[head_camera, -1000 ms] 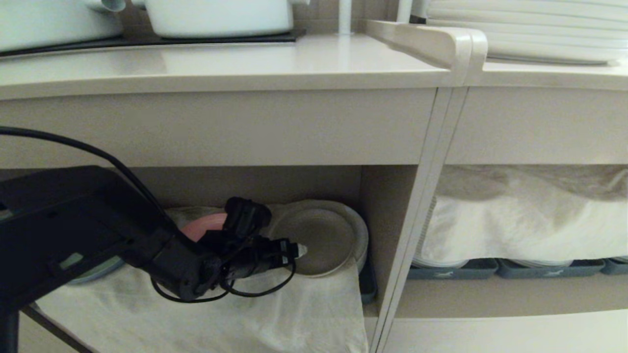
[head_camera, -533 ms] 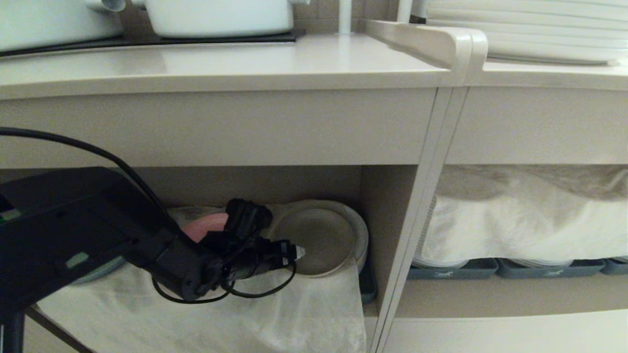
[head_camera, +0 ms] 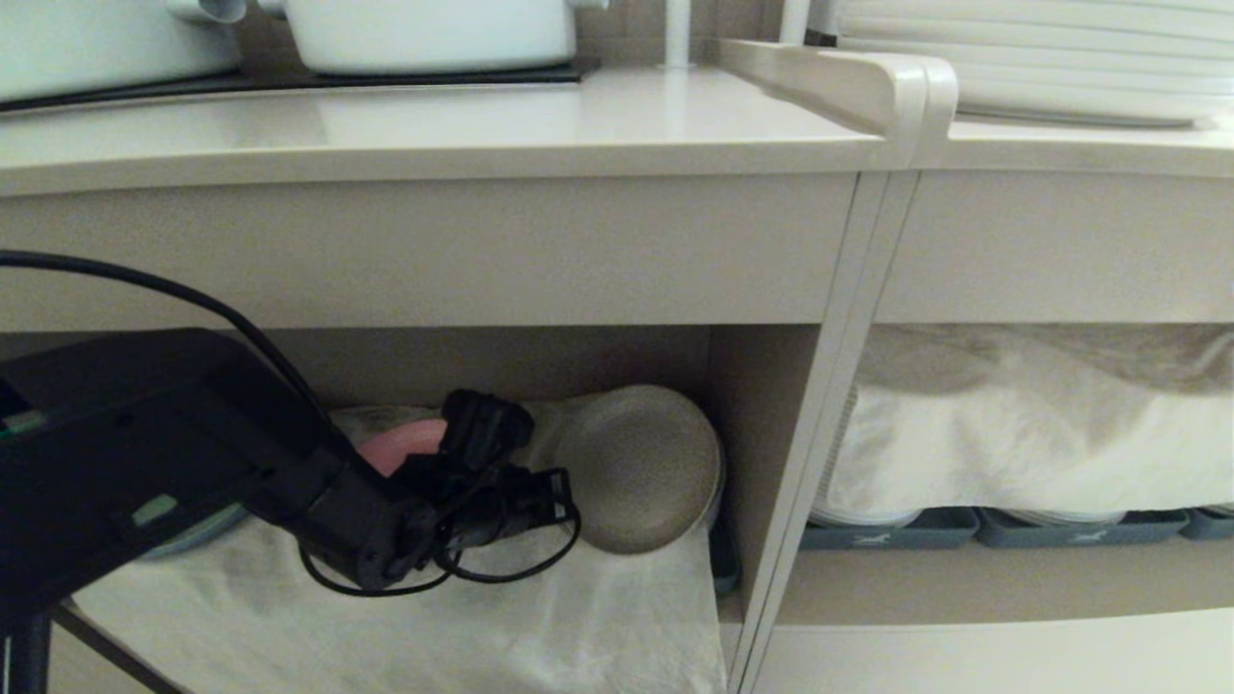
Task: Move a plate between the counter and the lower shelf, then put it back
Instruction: Pick up the plate in the cupboard
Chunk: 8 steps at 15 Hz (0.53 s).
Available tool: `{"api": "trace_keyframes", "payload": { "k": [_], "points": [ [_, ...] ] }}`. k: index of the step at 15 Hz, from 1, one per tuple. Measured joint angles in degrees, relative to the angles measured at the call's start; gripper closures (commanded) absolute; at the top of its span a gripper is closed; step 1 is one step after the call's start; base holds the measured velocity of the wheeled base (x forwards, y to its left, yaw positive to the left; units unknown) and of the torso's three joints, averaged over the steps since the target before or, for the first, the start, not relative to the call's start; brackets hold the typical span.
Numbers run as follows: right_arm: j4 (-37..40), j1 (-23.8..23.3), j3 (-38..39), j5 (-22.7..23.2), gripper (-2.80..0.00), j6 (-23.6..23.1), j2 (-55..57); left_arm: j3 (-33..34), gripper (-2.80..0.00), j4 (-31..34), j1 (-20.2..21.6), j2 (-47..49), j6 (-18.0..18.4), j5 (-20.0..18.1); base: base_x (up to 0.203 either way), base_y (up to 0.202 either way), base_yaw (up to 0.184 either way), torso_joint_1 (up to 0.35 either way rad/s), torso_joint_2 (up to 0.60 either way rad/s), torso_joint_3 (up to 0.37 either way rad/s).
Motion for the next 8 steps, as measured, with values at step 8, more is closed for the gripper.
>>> {"api": "trace_keyframes", "payload": {
  "k": [8],
  "points": [
    [-0.03,0.00,-0.01,0.00,0.00,0.01,0.00,0.52,0.00,0.59,-0.02,-0.03,0.21,0.28,0.000,0.000,0.000,0.000,0.00,0.000]
  ]
}}
